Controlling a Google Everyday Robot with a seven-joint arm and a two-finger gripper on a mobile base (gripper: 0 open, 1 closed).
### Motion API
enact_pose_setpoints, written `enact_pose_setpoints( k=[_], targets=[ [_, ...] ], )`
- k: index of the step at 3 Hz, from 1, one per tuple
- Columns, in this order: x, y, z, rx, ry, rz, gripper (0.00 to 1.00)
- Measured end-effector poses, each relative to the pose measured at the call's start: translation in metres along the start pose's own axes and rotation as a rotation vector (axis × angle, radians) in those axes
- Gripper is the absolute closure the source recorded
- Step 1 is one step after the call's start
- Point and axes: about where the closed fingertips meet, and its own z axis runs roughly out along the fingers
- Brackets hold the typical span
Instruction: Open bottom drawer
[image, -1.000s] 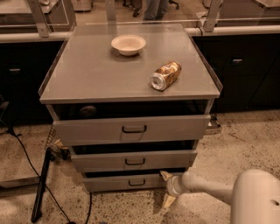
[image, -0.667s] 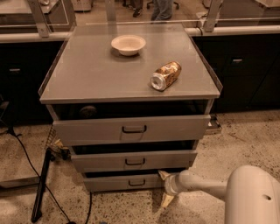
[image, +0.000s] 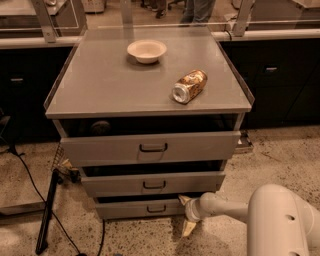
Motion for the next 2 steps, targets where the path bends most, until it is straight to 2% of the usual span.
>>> enact_pose_setpoints(
  k=[2],
  targets=[
    [-0.0011,-0.0006,0.0145,-0.033,0.016,0.000,0.00]
  ],
)
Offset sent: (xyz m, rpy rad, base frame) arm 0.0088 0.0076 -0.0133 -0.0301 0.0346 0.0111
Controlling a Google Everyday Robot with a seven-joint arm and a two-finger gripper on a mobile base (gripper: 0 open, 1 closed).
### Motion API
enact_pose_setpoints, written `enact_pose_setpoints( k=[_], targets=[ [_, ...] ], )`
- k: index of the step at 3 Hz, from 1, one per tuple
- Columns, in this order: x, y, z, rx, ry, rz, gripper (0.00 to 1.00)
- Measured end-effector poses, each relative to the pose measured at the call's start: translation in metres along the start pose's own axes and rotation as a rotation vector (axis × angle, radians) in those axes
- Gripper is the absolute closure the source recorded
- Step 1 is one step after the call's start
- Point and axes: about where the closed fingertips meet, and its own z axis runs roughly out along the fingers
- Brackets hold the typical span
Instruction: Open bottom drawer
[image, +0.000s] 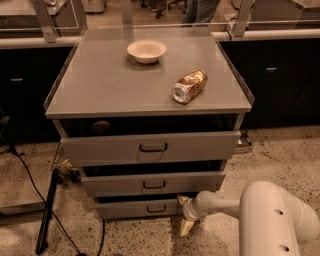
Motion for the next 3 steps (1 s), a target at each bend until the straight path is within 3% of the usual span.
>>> enact_pose_setpoints(
  k=[1,3],
  targets=[
    [0.0010,0.0060,0.0097,-0.083,0.018,0.051,0.00],
    [0.0013,0.0133,0.0070,-0.144,0.015,0.094,0.00]
  ],
)
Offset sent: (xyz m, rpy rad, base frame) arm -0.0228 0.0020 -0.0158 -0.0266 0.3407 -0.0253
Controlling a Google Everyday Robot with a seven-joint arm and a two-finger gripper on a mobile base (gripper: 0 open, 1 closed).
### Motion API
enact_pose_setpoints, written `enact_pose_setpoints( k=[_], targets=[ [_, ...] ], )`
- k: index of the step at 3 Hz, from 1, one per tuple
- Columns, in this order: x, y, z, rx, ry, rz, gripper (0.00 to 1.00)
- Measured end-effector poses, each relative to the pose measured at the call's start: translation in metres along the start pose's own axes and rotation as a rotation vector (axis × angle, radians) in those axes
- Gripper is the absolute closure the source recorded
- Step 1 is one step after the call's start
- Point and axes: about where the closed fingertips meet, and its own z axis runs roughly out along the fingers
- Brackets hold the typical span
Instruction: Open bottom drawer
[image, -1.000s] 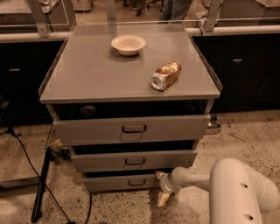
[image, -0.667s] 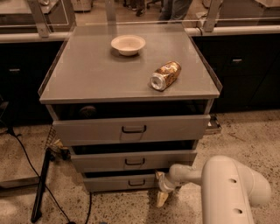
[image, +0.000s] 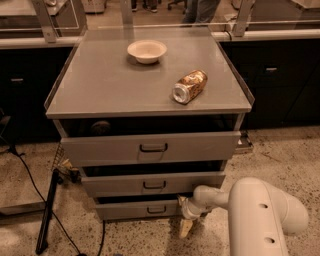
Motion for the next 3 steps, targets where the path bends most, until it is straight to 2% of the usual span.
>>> enact_pose_setpoints(
  k=[1,2,3],
  targets=[
    [-0.002,0.000,-0.004,0.000,-0.001,0.000,0.00],
    [0.000,-0.004,-0.020,-0.040,-0.037,0.082,0.00],
    [-0.007,0.027,-0.043,-0.189,-0.085,0.177,0.00]
  ],
)
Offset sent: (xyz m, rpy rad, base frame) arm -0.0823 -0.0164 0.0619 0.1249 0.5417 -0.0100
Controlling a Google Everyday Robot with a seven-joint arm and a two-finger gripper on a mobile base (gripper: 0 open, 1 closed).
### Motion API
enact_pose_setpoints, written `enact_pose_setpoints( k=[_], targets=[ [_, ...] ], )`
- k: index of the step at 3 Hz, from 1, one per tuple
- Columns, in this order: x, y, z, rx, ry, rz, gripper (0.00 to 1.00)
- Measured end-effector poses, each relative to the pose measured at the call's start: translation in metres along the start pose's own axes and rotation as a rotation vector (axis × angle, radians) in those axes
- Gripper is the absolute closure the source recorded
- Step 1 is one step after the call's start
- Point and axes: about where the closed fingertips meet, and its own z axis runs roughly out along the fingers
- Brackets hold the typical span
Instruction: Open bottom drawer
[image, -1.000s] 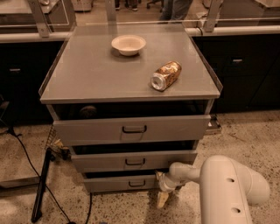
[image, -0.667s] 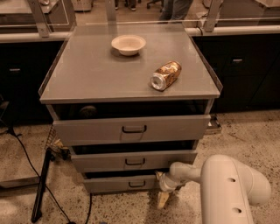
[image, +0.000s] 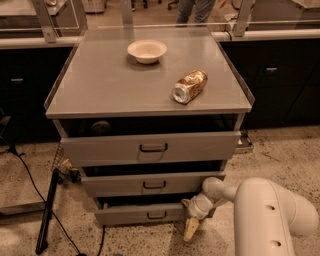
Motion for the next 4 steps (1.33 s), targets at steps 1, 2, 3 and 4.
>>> enact_pose_setpoints(
  k=[1,2,3,4],
  targets=[
    [-0.001,0.023,0.003,-0.085,-0.002,0.001,0.00],
    [0.000,0.025,0.004,-0.093,0.001,0.010,0.00],
    [0.000,0.026,0.004,-0.098,0.002,0.016,0.00],
    [0.008,0.039,0.003,-0.129,-0.001,0.056,0.00]
  ],
)
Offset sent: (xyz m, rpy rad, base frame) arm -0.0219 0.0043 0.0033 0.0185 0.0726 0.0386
